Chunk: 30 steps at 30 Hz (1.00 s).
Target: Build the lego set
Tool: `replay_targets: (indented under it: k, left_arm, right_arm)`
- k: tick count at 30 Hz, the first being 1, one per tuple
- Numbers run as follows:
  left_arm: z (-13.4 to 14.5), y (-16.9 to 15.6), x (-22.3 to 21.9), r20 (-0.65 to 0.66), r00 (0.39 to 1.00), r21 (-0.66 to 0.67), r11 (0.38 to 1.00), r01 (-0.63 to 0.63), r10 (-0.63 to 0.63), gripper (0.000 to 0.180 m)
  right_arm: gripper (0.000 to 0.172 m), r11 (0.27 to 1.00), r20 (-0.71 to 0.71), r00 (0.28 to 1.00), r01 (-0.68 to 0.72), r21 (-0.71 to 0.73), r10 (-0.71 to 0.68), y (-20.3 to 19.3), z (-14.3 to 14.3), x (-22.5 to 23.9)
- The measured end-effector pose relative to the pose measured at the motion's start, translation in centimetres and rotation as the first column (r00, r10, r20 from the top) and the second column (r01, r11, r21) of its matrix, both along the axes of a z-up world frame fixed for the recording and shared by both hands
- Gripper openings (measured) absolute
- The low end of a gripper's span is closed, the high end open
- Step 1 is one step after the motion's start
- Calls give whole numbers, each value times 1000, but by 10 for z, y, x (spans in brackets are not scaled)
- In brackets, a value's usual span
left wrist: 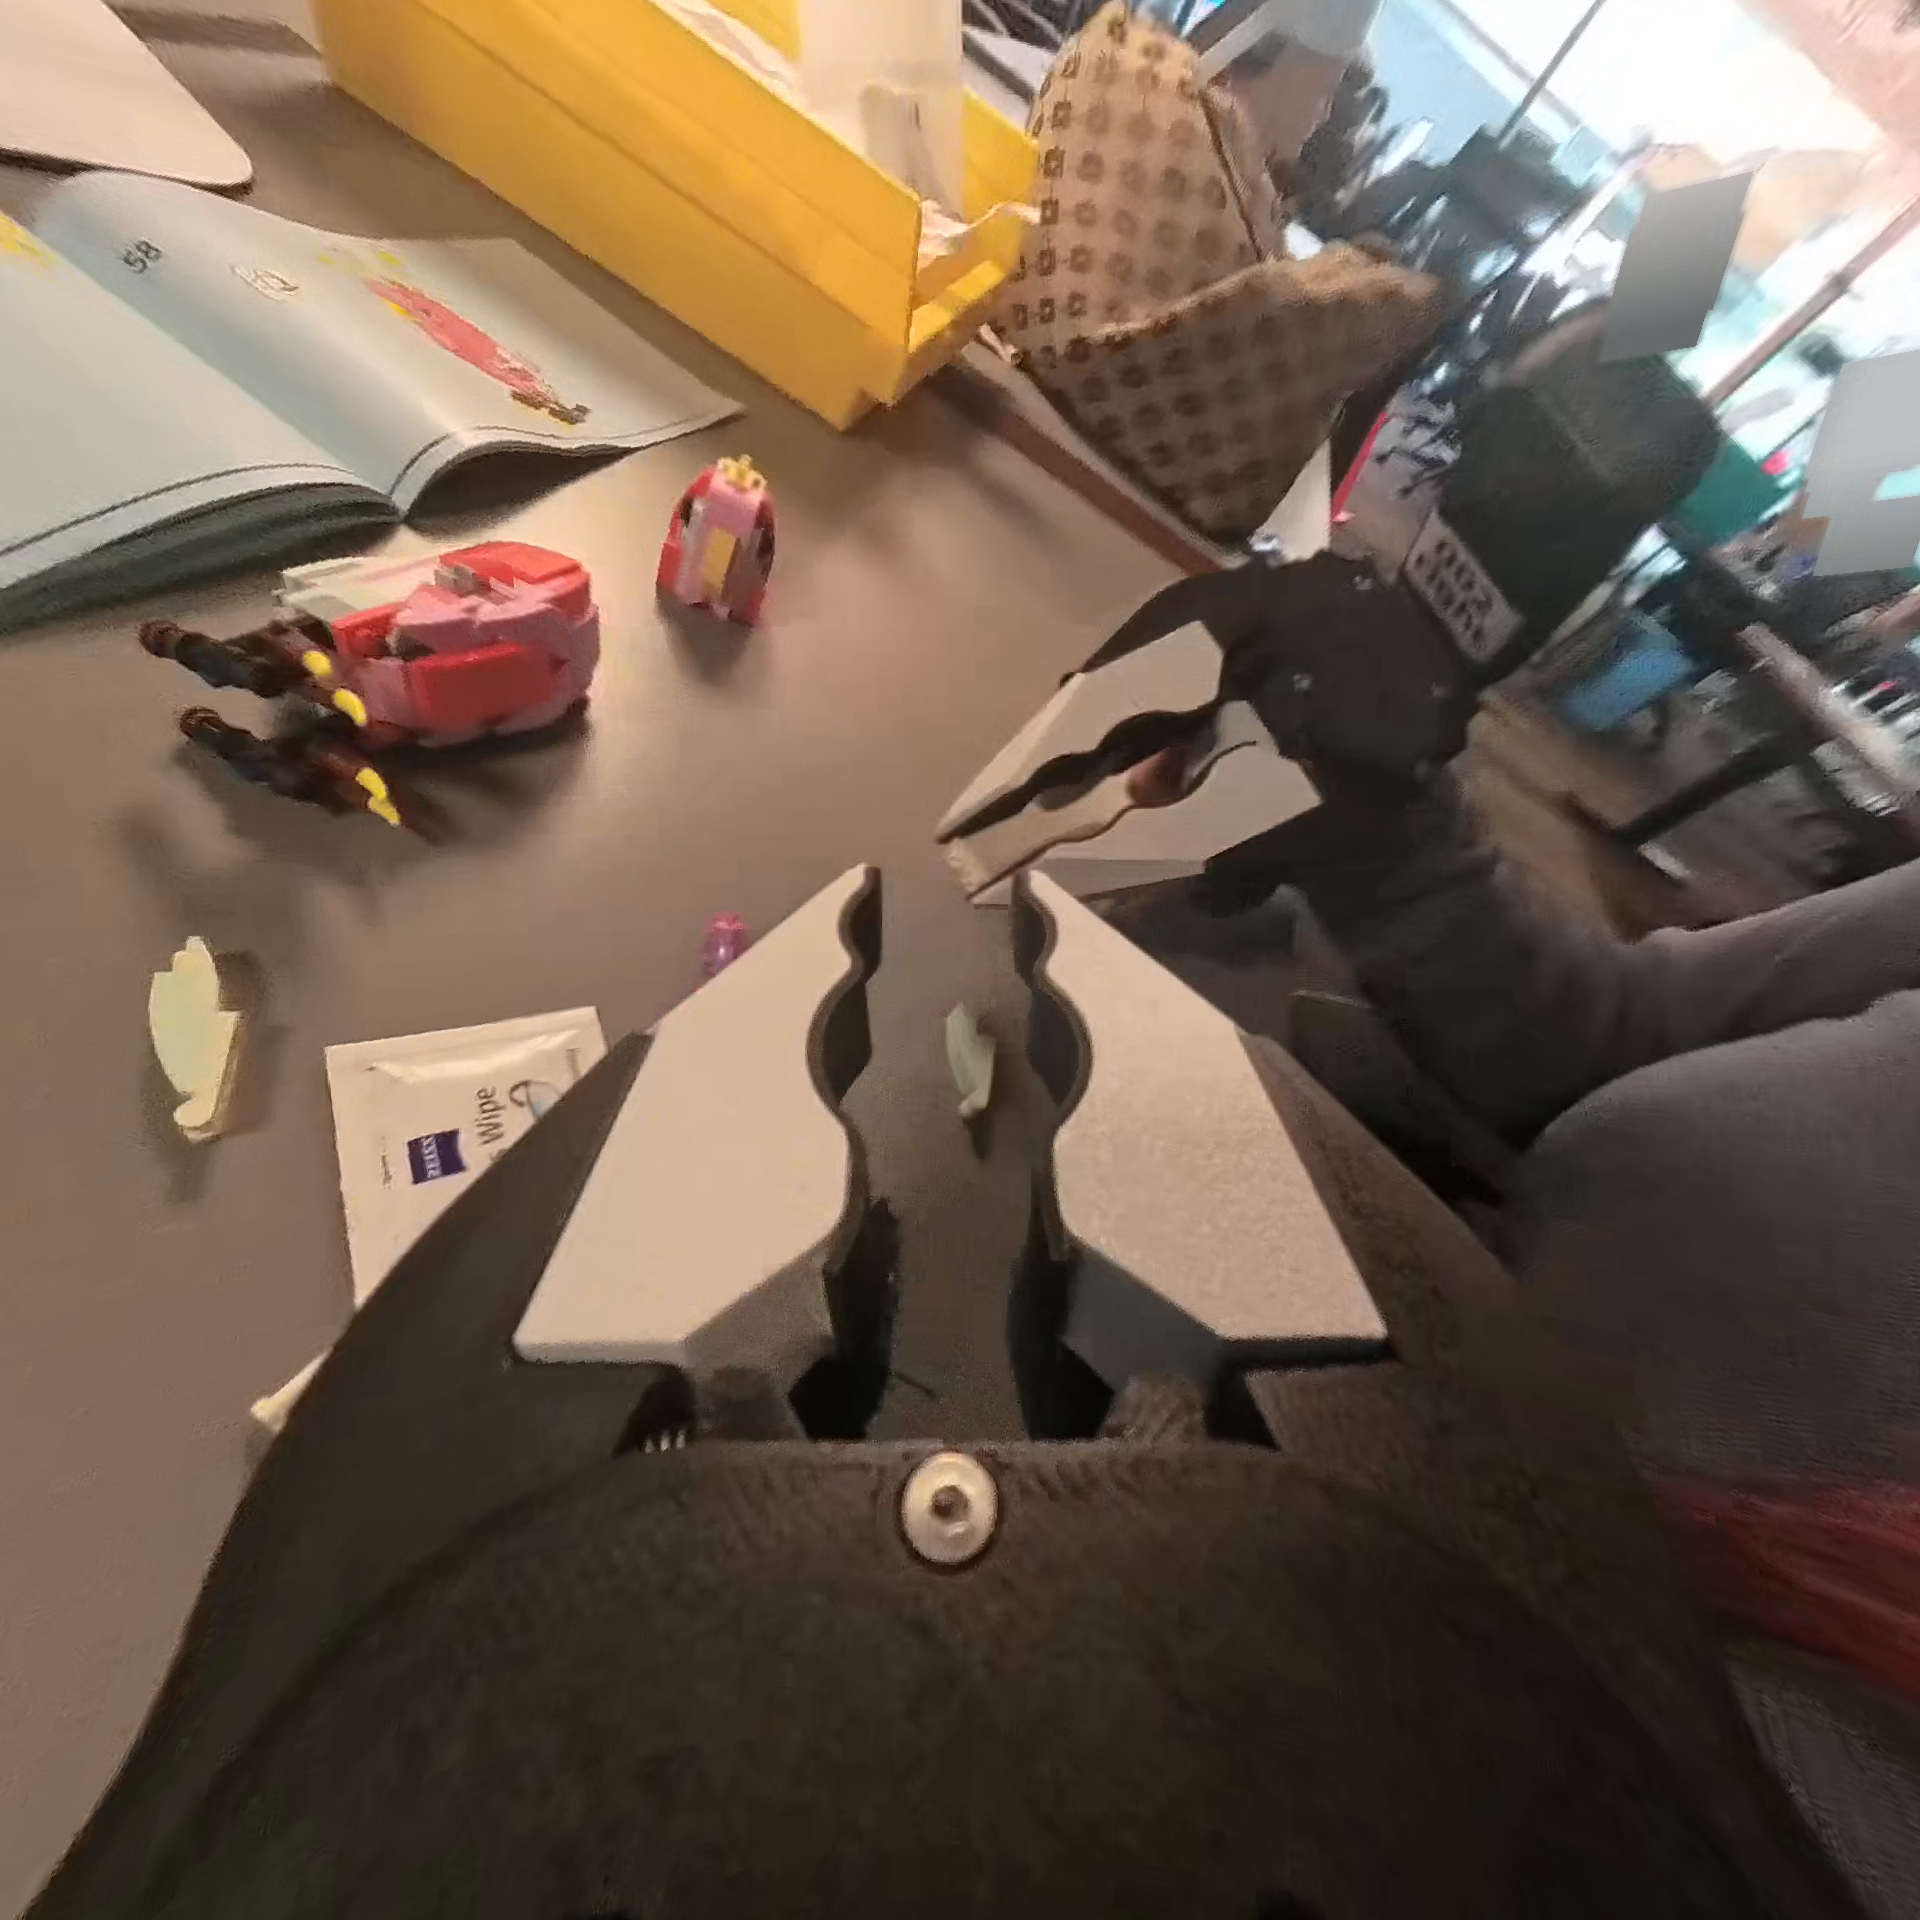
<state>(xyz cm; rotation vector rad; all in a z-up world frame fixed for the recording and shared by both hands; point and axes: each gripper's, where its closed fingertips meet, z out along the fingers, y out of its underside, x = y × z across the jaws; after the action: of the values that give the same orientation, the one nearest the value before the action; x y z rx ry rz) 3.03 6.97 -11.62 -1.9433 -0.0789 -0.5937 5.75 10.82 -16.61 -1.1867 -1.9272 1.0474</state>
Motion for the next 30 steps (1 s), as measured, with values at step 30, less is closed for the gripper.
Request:
replay_targets:
  k: [30]
  left_arm:
    - [-76, -15, 40, -295, 952, -279, 960, -1, -85, 29]
  right_arm:
    - [28, 997, 164, 986, -25, 79, 12, 26, -26, 37]
